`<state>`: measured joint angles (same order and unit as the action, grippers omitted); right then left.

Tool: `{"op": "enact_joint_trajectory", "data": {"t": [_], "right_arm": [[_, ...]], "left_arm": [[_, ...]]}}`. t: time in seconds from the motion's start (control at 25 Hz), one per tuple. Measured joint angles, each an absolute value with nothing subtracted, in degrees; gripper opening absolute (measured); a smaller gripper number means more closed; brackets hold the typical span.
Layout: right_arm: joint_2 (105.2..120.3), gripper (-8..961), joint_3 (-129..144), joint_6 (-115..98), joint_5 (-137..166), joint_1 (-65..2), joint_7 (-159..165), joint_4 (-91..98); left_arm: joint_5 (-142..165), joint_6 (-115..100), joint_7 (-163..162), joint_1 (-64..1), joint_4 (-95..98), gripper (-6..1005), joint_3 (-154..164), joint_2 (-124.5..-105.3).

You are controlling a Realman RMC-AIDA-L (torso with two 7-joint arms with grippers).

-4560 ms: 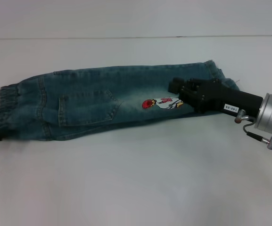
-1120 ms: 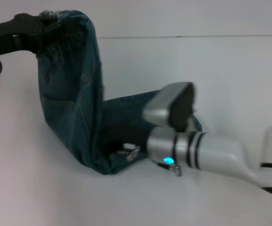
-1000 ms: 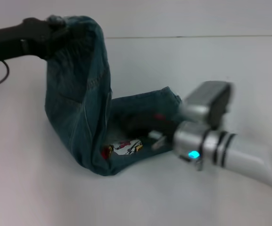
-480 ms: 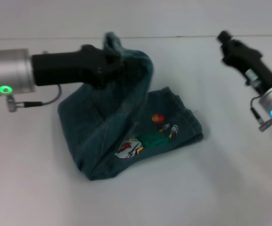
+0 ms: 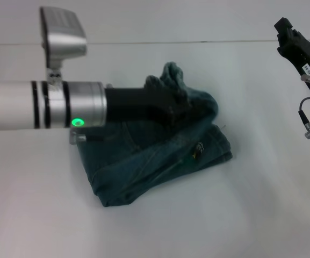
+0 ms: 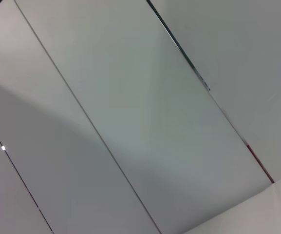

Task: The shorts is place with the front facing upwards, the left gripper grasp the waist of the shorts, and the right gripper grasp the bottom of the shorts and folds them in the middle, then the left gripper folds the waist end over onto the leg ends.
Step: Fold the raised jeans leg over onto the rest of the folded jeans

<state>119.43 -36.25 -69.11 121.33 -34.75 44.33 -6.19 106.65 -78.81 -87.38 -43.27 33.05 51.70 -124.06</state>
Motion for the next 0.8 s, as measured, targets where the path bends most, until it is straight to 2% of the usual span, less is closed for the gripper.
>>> {"op": "enact_joint_trajectory", "data": {"t": [0.44, 0.64, 0.8], "right_arm": [[119.48, 5, -36.63, -67.45, 121.28, -34.59, 44.36, -6.15], [119.66, 5, -36.44, -66.59, 121.32, -34.65, 44.35, -6.15], [119.79, 6, -36.31, -66.33, 121.57, -34.63, 44.21, -6.15]], "left_arm": [[104.03, -77.39, -86.97, -44.07, 29.81, 169, 53.49, -124.33], [102.42, -77.41, -86.40, -43.69, 29.56, 396, 53.53, -124.45], [98.84, -77.37, -83.92, -42.99, 28.35, 533, 53.57, -124.45]]}}
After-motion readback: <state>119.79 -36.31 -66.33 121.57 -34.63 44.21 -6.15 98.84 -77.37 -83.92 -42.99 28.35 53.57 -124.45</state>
